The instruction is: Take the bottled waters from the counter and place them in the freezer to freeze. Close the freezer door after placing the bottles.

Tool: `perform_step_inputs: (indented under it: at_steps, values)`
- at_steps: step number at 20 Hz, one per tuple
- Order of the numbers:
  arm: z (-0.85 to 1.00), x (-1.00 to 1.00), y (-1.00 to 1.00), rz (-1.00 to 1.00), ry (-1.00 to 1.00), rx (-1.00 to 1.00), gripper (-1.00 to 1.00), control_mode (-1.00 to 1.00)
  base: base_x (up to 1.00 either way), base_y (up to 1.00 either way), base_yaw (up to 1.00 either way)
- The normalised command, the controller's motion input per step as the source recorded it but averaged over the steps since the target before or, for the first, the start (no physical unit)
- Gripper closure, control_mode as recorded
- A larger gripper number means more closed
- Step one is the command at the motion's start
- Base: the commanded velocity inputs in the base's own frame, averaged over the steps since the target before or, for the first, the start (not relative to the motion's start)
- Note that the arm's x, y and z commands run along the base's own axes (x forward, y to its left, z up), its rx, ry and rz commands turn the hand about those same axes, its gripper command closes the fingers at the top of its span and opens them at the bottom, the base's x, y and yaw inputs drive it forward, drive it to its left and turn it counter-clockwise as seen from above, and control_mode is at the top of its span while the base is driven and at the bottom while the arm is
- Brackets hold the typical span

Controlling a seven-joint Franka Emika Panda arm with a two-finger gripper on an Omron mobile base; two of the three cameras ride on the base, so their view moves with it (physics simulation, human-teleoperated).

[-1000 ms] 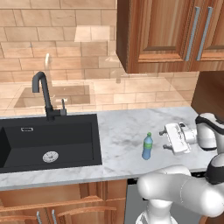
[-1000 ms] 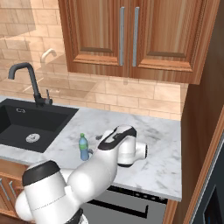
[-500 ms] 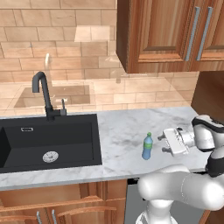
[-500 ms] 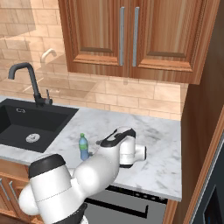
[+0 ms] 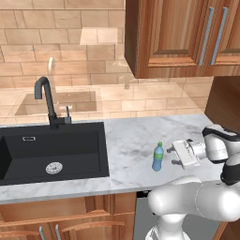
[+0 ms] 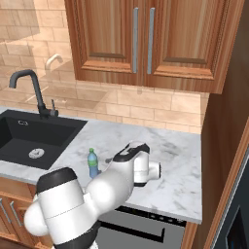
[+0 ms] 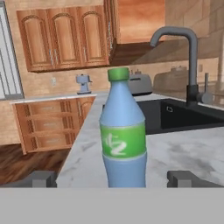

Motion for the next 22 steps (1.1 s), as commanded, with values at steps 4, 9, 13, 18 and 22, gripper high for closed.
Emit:
perform_step_inputs:
  at_steps: [4, 9, 13, 18, 22]
  values:
    - [0.00, 0.00, 0.02, 0.00, 0.01, 0.00, -1.00, -1.00, 0.00, 0.00, 0.00]
    - [0.00, 0.00, 0.09, 0.00, 0.00, 0.00, -1.00, -1.00, 0.00, 0.00, 0.00]
    - [0.00, 0.00, 0.25, 0.00, 0.01, 0.00, -1.00, -1.00, 0.00, 0.00, 0.00]
    - [0.00, 0.00, 0.33, 0.02, 0.04, 0.00, -1.00, -1.00, 0.00, 0.00, 0.00]
    - [0.00, 0.00, 0.21, 0.01, 0.03, 0.00, -1.00, -1.00, 0.00, 0.00, 0.00]
